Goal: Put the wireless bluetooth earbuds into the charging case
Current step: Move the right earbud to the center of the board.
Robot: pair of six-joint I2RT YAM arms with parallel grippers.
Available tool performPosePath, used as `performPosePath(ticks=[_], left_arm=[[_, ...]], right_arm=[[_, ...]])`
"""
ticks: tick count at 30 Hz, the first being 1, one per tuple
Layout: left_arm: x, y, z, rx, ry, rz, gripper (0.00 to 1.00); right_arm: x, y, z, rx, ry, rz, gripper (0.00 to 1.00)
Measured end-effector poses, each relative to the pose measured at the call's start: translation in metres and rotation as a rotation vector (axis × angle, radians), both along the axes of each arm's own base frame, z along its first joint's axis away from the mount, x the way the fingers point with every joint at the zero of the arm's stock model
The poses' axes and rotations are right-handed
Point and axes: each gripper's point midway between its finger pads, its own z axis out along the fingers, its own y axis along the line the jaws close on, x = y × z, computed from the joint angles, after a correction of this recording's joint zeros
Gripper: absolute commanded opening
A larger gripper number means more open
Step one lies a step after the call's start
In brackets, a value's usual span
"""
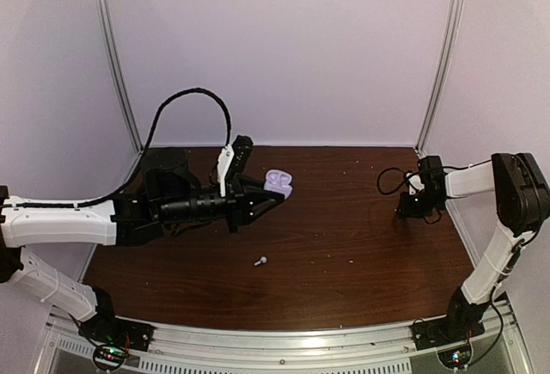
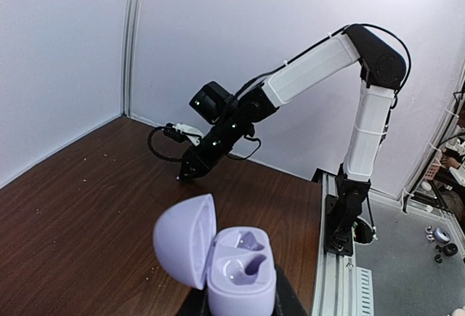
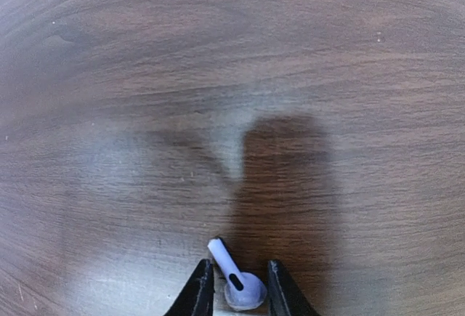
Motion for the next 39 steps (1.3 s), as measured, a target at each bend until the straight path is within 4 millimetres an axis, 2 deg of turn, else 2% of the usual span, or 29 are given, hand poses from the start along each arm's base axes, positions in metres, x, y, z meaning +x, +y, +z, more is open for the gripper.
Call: performPosePath(ticks=[5, 15, 18, 22, 27, 34, 39], left_arm=[[0.0, 0.002, -0.001, 0.007, 0.004, 0.007, 0.0], [0.001, 0.005, 0.0, 0.011, 0.005, 0.017, 0.0], [0.0, 0.008, -0.002, 0.014, 0.007, 0.018, 0.0], [-0.001, 0.011, -0.01, 0.025, 0.014, 0.022, 0.0], [-0.002, 0.015, -0.022, 0.042, 0.023, 0.032, 0.0], [-0.002, 0.025, -0.03, 0.046, 0.031, 0.059, 0.0], [-0.002, 0.03, -0.024, 0.03, 0.028, 0.077, 0.0]], right_arm=[[0.0, 0.021, 0.001, 0.014, -0.01, 0.066, 0.18], [-0.018, 0.096, 0.005, 0.06, -0.01, 0.267, 0.15], [-0.039, 0.131, 0.012, 0.093, -0.021, 0.36, 0.15], [-0.073, 0.184, 0.036, 0.172, -0.068, 0.496, 0.15], [-0.114, 0.235, 0.059, 0.28, -0.122, 0.64, 0.15], [-0.159, 0.274, 0.054, 0.341, -0.119, 0.772, 0.17], [-0.181, 0.294, 0.046, 0.364, -0.116, 0.828, 0.36]])
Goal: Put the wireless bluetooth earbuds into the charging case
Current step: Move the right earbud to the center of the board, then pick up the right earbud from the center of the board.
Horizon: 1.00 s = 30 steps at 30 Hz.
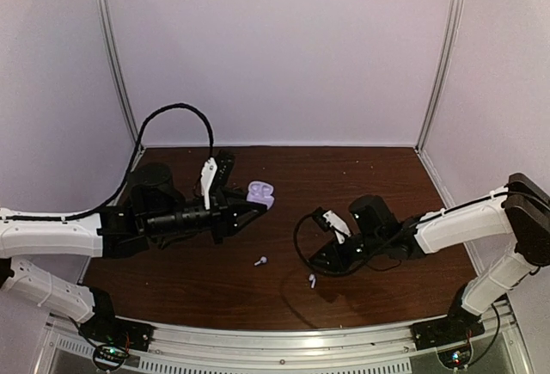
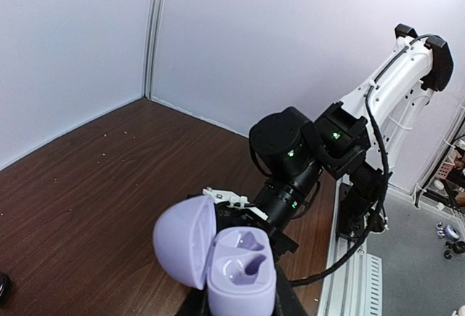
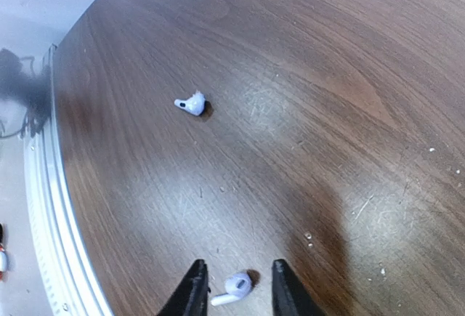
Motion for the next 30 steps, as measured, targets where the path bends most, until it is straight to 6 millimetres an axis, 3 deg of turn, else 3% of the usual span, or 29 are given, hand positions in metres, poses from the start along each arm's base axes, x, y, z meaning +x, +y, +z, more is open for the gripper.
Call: performPosePath(ticks=[3, 9, 16, 24, 30], left_arm=[[-0.001, 0.005, 0.003, -0.015, -0.008, 0.01, 0.0], [-0.004, 0.015, 0.001, -0.027, -0.015, 0.026, 0.0], [-0.003, 0.017, 0.002, -0.031, -0.018, 0.037, 0.0], [-0.004, 0.02, 0.006, -0.04, -0.024, 0.041, 0.0], [-0.004, 0.021, 0.008, -0.047, -0.028, 0.045, 0.0]], right_arm=[[-0.001, -0.004, 0.002, 0.01, -0.013, -0.022, 0.4], [-0.003, -0.008, 0.024, 0.034, -0.065, -0.057, 0.41], [-0.028, 0.001, 0.009, -0.115, 0.003, -0.045, 0.4], [-0.02, 0.009, 0.007, -0.239, 0.069, -0.105, 0.4], [-0.027, 0.004, -0.02, -0.342, 0.132, -0.108, 0.4]])
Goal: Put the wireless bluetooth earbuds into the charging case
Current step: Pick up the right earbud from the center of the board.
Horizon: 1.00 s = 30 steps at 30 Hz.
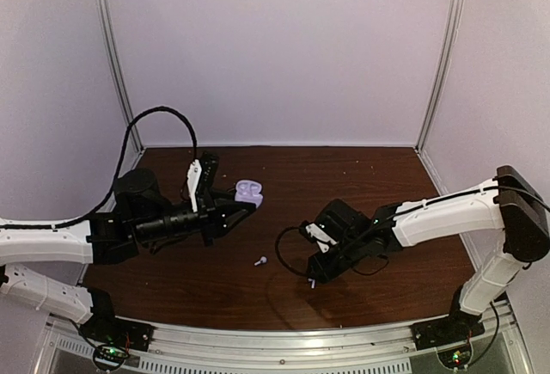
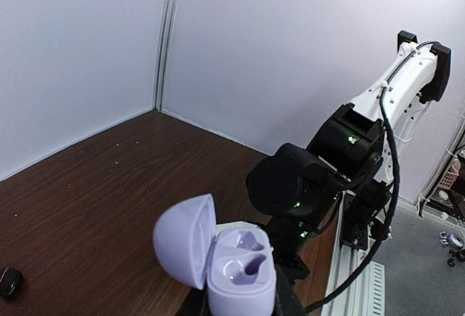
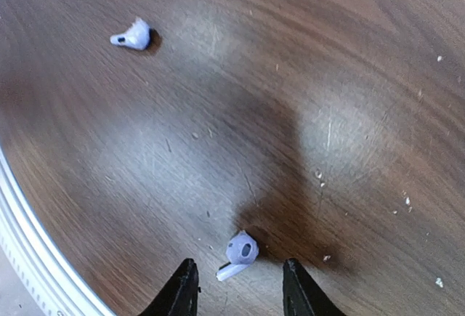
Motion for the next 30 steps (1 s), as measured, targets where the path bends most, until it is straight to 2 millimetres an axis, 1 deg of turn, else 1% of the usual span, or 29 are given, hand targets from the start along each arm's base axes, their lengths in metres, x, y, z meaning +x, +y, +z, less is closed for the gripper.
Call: performPosePath(ticks=[3, 8, 11, 15, 18, 21, 25, 28, 30], left_arm=[[0.001, 0.0, 0.0, 0.0, 0.0, 0.003, 0.0], [0.001, 0.0, 0.0, 0.0, 0.0, 0.006, 0.0], [0.001, 0.001, -0.001, 0.002, 0.001, 0.007, 0.0], [0.001, 0.002, -0.002, 0.002, 0.001, 0.01, 0.0], [0.0, 0.004, 0.0, -0.003, -0.003, 0.012, 0.0], [0.0, 0.005, 0.001, -0.007, -0.005, 0.014, 0.0], [0.0, 0.006, 0.002, -0.008, -0.007, 0.017, 0.0], [0.0, 0.006, 0.002, -0.009, -0.007, 0.017, 0.0], [0.0, 0.006, 0.001, -0.006, -0.006, 0.017, 0.0]], right_arm=[[-0.005, -0.002, -0.01, -0.03, 0.024, 0.003, 0.4], [-0.01, -0.001, -0.021, -0.053, 0.043, 0.016, 0.4], [-0.01, 0.005, -0.025, -0.059, 0.051, 0.035, 0.4], [-0.01, 0.022, -0.023, -0.04, 0.045, 0.084, 0.38], [-0.014, 0.033, -0.022, -0.034, 0.041, 0.132, 0.36], [-0.02, 0.043, -0.018, -0.029, 0.033, 0.184, 0.36], [-0.025, 0.046, -0.014, -0.038, 0.025, 0.224, 0.38], [-0.026, 0.043, -0.011, -0.066, 0.017, 0.253, 0.4], [-0.024, 0.042, -0.006, -0.089, 0.001, 0.278, 0.41]])
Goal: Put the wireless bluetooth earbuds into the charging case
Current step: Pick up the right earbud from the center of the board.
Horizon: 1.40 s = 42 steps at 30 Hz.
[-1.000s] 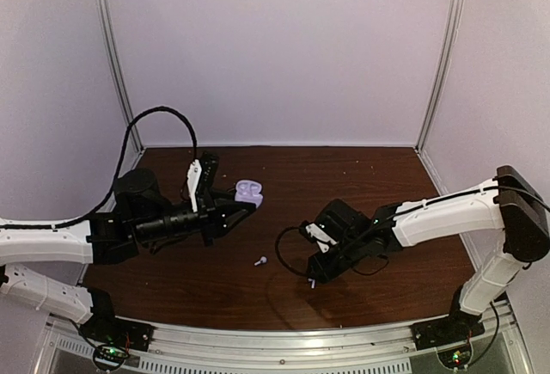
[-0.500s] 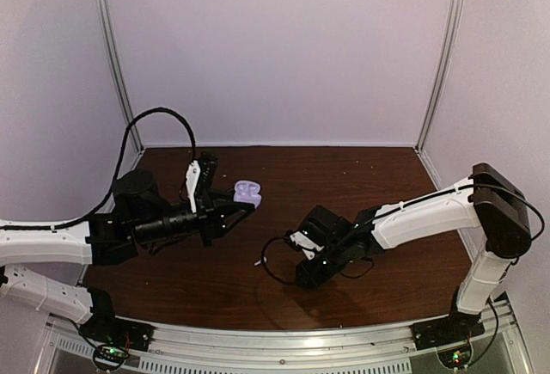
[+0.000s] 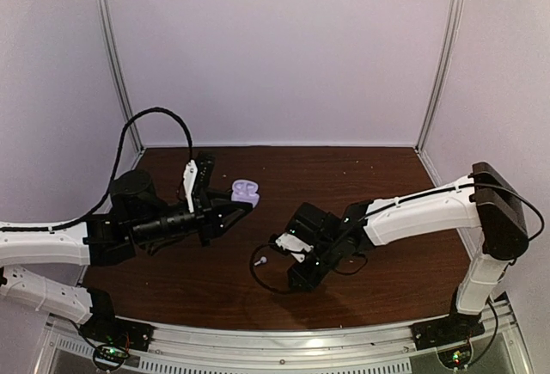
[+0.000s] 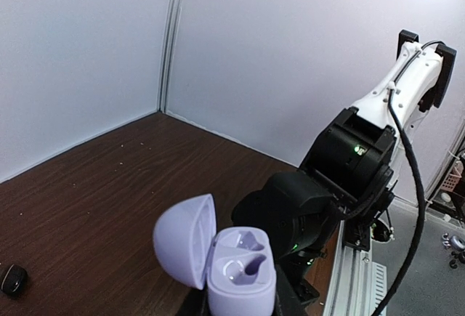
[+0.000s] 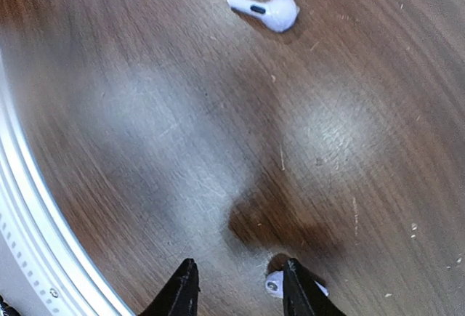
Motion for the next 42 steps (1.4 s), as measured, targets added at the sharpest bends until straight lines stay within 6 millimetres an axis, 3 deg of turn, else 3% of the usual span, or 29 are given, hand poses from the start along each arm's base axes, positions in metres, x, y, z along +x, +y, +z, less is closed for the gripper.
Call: performPosePath(ticks=[9, 16, 21, 42], left_arm=[[-0.001, 0.001, 0.0, 0.002, 0.0, 0.001, 0.0], [-0.001, 0.003, -0.002, 0.02, -0.003, 0.001, 0.0], [-0.002, 0.003, -0.004, 0.028, -0.004, 0.0, 0.0], [-0.001, 0.003, -0.004, 0.033, -0.011, 0.0, 0.0]], right_arm=[[0.012, 0.004, 0.032, -0.066, -0.115, 0.183, 0.47], [0.003, -0.015, 0.003, -0.208, -0.073, 0.298, 0.49], [0.001, -0.026, -0.005, -0.27, -0.062, 0.337, 0.48], [0.015, -0.027, -0.024, -0.348, -0.1, 0.346, 0.38]])
